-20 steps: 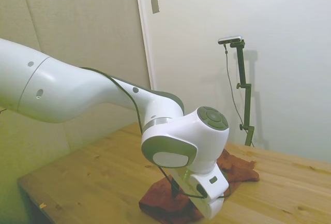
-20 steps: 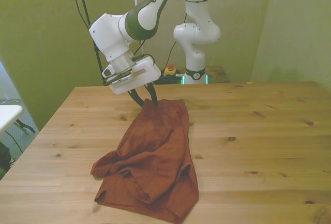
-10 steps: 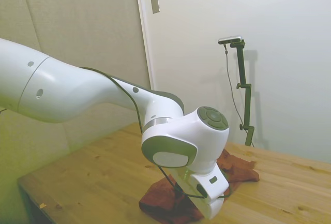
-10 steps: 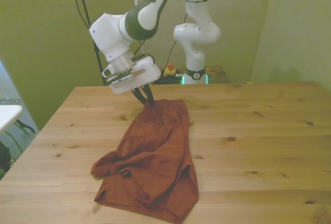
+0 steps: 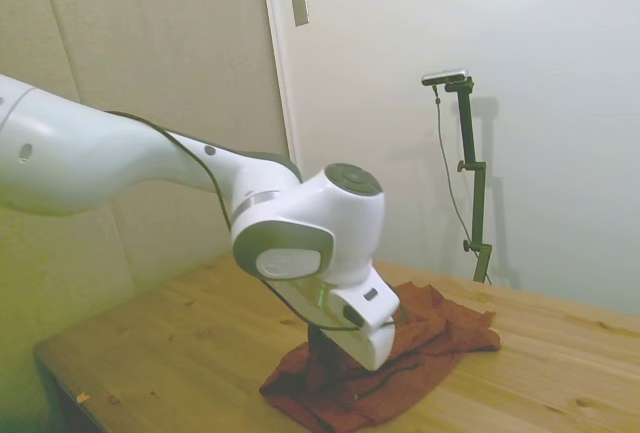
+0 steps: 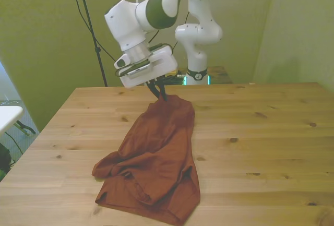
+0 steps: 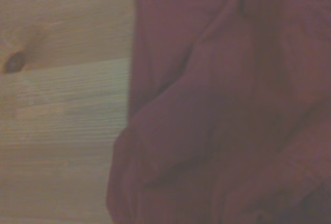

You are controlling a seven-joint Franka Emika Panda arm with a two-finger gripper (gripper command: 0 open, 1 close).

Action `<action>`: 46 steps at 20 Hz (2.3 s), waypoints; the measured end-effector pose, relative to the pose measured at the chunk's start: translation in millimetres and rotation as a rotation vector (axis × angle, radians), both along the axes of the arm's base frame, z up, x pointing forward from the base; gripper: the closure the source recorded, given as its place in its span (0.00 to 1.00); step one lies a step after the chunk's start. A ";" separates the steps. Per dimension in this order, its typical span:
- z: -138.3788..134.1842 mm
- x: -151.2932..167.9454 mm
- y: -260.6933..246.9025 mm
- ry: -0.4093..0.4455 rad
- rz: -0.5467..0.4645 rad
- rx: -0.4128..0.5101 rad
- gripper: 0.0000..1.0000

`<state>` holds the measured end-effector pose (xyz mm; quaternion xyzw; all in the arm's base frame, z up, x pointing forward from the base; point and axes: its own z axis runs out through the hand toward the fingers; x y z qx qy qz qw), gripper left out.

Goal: Unfold the shorts

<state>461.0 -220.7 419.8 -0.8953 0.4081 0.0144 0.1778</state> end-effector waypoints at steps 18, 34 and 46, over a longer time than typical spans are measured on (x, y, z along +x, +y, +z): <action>19.5 40.1 177.5 -0.017 0.190 -0.143 0.00; 20.1 73.2 225.8 -0.014 0.228 -0.152 0.00; 49.8 118.9 157.9 -0.089 -0.307 -0.190 0.00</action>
